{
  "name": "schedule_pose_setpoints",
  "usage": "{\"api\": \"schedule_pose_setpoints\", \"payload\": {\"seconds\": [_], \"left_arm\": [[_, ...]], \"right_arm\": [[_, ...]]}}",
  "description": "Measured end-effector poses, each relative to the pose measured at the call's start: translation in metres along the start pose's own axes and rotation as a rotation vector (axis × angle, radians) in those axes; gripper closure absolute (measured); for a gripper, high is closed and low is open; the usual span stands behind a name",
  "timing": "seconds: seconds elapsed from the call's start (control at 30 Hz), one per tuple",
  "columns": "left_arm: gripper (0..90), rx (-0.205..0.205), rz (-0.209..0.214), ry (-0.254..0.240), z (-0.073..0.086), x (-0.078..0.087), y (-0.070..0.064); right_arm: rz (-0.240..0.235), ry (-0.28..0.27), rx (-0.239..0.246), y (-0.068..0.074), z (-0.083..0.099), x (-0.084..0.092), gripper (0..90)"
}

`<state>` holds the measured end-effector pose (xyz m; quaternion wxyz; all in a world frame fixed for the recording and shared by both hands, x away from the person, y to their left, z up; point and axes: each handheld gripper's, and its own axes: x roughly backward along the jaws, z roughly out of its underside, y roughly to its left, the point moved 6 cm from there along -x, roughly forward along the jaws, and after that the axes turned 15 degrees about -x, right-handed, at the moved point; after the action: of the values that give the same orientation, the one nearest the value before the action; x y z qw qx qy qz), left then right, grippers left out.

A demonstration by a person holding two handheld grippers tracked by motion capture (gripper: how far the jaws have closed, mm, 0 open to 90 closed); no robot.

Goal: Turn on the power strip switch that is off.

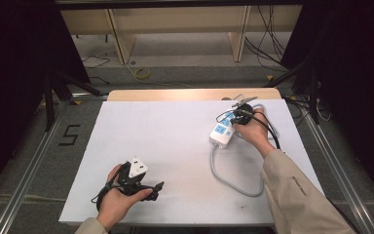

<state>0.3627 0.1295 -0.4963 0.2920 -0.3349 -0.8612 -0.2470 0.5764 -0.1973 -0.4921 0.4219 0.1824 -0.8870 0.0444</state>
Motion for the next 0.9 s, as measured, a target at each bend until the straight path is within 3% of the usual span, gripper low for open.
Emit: {"api": "schedule_pose_setpoints", "payload": {"seconds": [0.9], "left_arm": [[5.9,0.002,0.001,-0.003,-0.0003,-0.0001,-0.0004]], "right_arm": [[0.005,0.033,0.001,0.0005,-0.0001,-0.0016,90.0]]}}
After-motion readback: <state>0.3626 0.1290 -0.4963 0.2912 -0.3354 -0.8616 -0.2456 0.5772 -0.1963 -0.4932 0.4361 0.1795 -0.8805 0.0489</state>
